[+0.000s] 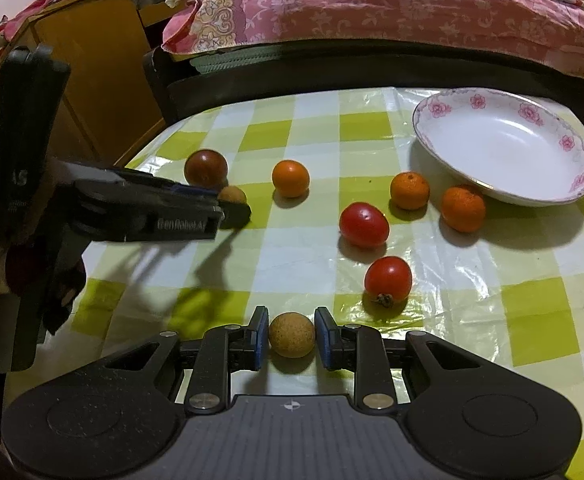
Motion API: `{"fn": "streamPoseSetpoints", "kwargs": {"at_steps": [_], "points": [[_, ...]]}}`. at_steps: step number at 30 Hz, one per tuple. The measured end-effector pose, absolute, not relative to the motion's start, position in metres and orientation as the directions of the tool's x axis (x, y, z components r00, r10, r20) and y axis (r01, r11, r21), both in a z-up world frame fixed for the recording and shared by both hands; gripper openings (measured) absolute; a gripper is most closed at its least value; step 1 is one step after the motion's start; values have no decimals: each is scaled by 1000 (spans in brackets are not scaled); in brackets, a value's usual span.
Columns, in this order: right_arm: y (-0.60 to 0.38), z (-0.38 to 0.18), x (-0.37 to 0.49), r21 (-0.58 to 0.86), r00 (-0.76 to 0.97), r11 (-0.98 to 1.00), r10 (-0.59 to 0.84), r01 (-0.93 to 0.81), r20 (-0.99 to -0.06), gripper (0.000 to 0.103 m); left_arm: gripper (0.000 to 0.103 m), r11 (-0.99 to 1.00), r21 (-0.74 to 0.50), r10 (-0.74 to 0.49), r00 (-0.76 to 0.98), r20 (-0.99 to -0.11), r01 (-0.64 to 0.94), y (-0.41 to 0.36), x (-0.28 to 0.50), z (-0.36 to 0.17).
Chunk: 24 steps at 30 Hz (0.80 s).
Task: Organize fruits
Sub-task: 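Carry both held longans over the white plate with both tools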
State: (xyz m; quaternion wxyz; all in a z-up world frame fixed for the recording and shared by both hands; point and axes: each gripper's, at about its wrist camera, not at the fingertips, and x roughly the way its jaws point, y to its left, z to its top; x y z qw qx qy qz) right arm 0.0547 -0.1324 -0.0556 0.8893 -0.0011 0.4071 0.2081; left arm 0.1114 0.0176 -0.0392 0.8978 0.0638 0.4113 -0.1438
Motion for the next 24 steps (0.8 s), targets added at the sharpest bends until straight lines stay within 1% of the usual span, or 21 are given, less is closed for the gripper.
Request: {"fn": "streamPoseSetpoints", "kwargs": {"at_steps": [3, 8, 13, 24], "points": [[-132, -52, 54, 159, 591, 915, 365, -372, -719, 21, 33, 942, -33, -240, 605, -759, 333, 15, 105, -34], [-133, -51, 55, 140, 600, 924, 341, -357, -723, 21, 33, 923, -29, -265, 577, -772, 384, 5, 95, -34], [-132, -61, 53, 113, 599, 927, 320, -358, -734, 22, 33, 912, 14, -247, 578, -778, 409, 0, 90, -41], [-137, -61, 42, 108, 614, 937, 302, -333, -729, 21, 34, 918, 40, -221, 590, -777, 396, -6, 89, -41]]}}
